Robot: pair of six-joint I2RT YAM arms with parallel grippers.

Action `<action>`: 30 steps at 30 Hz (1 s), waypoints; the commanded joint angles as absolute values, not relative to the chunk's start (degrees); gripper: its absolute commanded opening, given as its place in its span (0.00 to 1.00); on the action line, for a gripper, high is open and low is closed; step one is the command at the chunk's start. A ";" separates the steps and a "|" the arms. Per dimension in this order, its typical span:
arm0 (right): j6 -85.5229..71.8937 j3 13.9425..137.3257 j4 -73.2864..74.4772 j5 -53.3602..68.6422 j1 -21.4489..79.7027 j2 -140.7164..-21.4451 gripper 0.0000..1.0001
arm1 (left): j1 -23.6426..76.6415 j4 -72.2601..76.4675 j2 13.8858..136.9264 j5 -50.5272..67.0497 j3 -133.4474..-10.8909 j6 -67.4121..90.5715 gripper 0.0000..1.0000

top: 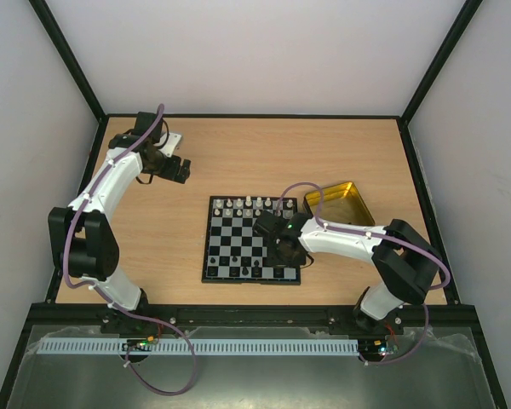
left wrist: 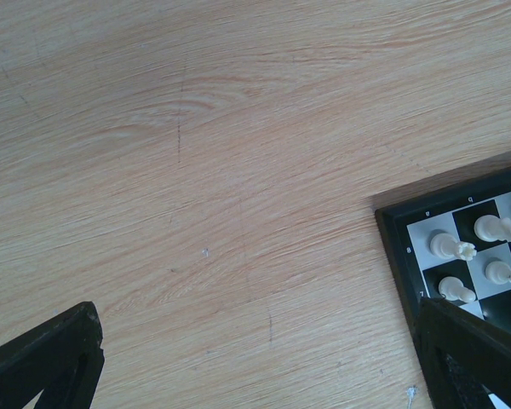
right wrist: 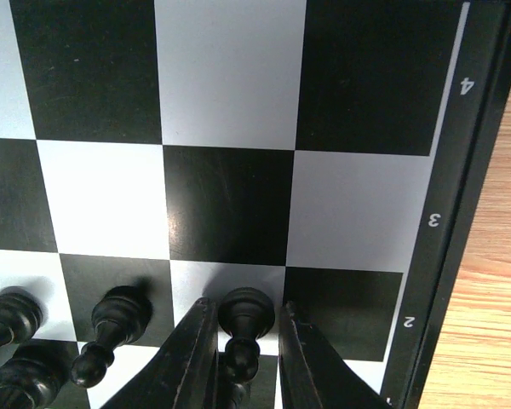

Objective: Set up the chess pieces on the board
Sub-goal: Place the chess piece on the chessboard.

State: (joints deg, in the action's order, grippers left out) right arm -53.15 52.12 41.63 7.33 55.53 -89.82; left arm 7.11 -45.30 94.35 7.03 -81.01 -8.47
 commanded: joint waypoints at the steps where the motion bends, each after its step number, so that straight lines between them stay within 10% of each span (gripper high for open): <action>1: -53.35 53.77 41.83 6.06 55.98 -90.51 0.19 | 7.39 -45.09 93.96 7.04 -81.33 -8.09 0.99; 30: -54.13 58.50 46.63 -1.17 55.97 -91.27 0.31 | 7.45 -45.18 93.87 6.77 -81.46 -8.22 0.99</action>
